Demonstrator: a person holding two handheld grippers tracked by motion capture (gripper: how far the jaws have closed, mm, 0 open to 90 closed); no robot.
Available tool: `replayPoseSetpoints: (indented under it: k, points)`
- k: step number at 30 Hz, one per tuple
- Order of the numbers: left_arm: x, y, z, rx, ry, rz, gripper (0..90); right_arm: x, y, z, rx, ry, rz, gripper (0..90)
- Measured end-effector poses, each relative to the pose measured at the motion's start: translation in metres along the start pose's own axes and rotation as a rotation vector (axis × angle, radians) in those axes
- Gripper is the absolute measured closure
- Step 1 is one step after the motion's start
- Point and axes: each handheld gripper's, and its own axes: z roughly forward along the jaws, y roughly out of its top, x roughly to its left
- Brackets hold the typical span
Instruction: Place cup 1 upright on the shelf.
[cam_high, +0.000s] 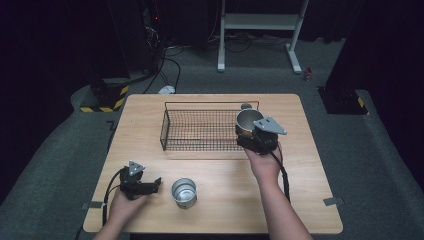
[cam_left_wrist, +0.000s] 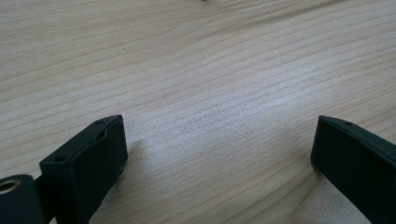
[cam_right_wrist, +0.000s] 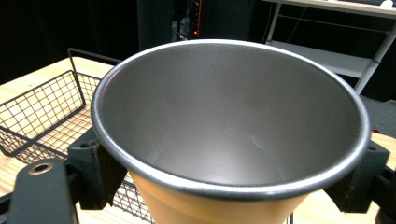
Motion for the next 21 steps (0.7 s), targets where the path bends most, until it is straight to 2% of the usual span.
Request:
replayPoseSetpoints:
  k: [5,15,21]
  points:
    - [0.0,0.0,0.0,0.0,-0.002,0.001,4.1,0.003,0.005,0.011,0.005,-0.001,-0.009,14.4]
    - [0.0,0.0,0.0,0.0,-0.001,0.005,4.1,0.004,0.01,0.033,0.011,-0.001,0.006,14.4]
    - [0.0,0.0,0.0,0.0,-0.002,0.001,4.1,0.004,0.016,0.046,0.029,-0.008,-0.005,14.3]
